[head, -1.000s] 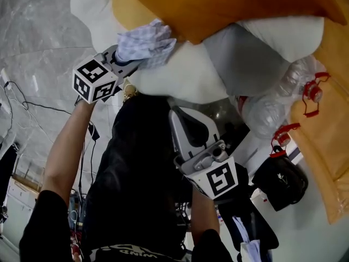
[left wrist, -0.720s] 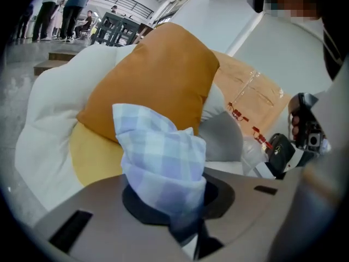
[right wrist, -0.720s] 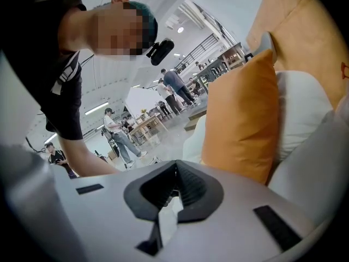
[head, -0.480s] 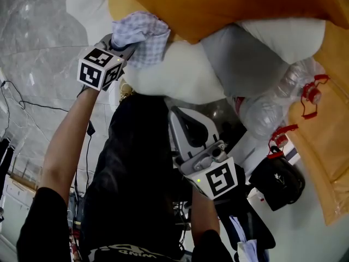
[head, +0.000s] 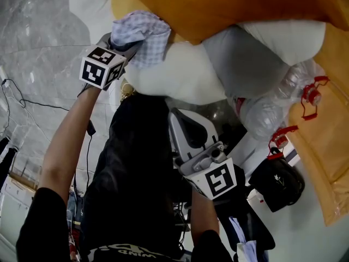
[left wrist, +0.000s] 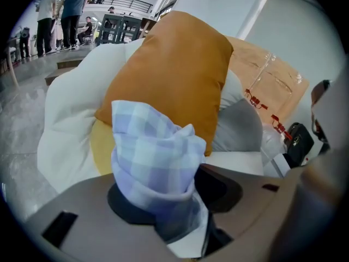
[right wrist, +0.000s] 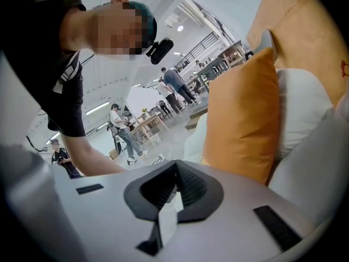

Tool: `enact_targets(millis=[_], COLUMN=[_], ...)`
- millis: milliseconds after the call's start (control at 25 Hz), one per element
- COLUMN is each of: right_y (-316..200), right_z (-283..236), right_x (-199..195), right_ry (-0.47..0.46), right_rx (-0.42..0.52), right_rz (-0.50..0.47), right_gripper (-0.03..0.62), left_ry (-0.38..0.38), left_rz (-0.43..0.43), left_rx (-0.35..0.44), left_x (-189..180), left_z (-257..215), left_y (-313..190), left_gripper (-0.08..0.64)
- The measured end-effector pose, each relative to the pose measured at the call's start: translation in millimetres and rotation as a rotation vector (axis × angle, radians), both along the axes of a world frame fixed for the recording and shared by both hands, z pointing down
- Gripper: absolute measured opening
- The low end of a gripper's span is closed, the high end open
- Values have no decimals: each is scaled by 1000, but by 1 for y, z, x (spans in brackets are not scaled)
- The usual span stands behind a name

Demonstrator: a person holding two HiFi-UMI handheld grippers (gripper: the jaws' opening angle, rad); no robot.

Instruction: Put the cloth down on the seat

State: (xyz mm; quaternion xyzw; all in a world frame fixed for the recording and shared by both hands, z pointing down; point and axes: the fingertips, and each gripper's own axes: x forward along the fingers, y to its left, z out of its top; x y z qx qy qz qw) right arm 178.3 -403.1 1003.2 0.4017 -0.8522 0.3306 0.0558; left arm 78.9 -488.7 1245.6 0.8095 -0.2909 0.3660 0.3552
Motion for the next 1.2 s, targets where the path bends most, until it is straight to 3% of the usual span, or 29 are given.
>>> enact_targets(millis=[280, 480, 760, 1080, 1200], right_y=[3, 3, 3, 3, 1], right_z=[-1, -5, -12, -35, -50], right_x=[-7, -11, -16, -21, -23], right_ry=[-21, -20, -22, -1, 5], right_rx=[-40, -39, -27, 27, 45], right_rz=[2, -4, -2, -13, -20], right_gripper=[19, 20, 20, 20, 19], left_ry=[-64, -108, -151, -110, -109], left_rz=[-35, -91, -153, -171, -151], left_rx=[-10, 17, 69, 110, 122], left_x=[-18, -37, -59, -57, -55], left_z=[5, 4, -10, -45, -62], left_y=[0, -5, -15, -16, -12], left_gripper=[348, 424, 428, 420, 277])
